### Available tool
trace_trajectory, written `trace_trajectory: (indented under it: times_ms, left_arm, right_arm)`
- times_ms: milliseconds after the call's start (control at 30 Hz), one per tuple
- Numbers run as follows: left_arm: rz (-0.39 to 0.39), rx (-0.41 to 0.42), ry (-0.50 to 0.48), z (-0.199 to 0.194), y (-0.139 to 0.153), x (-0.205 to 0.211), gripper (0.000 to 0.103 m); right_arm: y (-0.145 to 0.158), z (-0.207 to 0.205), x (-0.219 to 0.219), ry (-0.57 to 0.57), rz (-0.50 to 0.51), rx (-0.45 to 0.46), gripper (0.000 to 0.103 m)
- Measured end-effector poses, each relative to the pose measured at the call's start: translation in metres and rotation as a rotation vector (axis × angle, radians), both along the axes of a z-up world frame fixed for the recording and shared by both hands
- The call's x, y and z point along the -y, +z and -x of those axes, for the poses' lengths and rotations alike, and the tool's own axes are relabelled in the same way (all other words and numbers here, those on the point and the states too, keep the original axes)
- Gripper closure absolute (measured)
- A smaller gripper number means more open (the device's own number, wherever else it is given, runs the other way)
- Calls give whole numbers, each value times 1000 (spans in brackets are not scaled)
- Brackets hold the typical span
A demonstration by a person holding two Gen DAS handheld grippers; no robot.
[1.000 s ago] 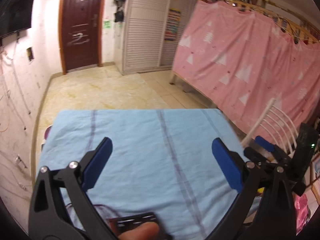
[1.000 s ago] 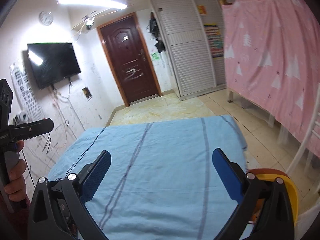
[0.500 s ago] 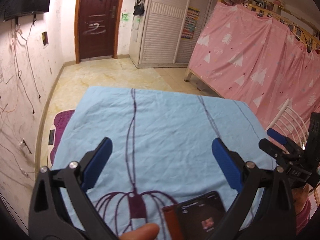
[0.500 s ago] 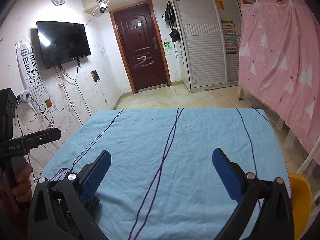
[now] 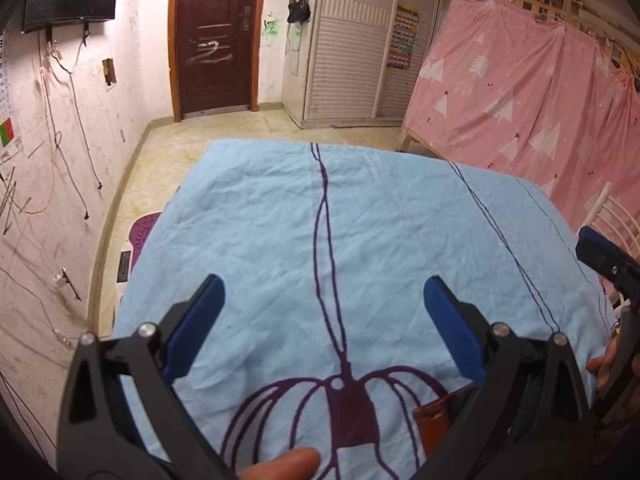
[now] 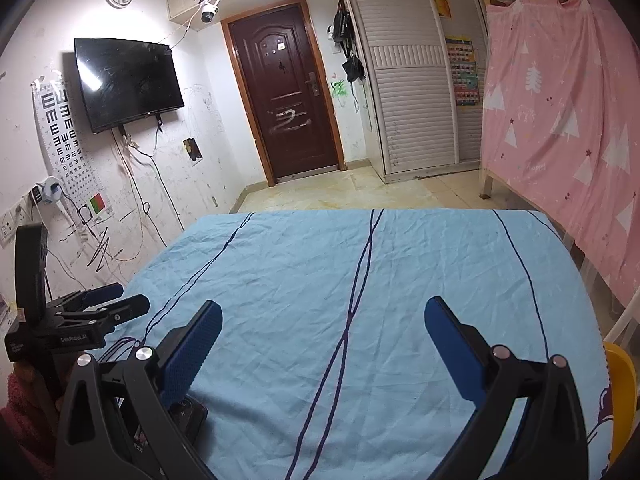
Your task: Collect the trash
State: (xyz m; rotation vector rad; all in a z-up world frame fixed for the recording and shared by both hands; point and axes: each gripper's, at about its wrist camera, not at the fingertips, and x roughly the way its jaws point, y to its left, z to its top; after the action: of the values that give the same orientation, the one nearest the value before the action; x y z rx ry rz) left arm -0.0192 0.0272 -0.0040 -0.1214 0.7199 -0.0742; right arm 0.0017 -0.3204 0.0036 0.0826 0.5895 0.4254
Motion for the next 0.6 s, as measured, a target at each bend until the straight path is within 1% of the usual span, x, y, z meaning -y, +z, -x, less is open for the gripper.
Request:
trace_trajectory:
  times_ms: [200,600]
  left_arm:
    - [1,5,-9,-2,0,2,7]
    - [1,-4,-7,-4,-1,4,7]
  right_arm:
    - [-6,-2,8,-28,-18,-11,9]
    - [-7,-3,10,-26,-26,-15,9]
